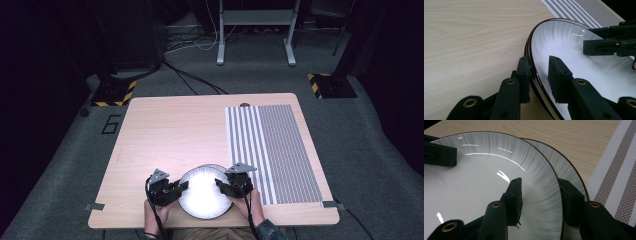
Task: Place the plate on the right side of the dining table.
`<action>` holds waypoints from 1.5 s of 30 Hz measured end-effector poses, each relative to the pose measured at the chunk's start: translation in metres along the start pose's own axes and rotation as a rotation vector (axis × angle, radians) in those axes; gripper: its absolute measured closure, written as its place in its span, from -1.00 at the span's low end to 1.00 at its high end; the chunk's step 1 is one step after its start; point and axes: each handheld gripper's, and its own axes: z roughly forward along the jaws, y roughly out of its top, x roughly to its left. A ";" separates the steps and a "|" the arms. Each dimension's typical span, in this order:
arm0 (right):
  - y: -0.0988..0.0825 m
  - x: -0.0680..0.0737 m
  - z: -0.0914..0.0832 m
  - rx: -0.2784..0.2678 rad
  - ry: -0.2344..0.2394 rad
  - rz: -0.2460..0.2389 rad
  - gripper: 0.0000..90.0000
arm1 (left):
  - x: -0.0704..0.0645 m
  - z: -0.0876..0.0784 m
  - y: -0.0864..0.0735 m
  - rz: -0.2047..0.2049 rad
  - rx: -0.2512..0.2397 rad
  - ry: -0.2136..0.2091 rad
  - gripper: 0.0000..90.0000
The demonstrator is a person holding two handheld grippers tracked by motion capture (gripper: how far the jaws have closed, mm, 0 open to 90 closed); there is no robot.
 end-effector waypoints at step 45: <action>0.003 -0.017 -0.010 -0.128 0.045 0.221 0.77 | -0.005 0.003 -0.005 -0.164 -0.114 0.019 0.80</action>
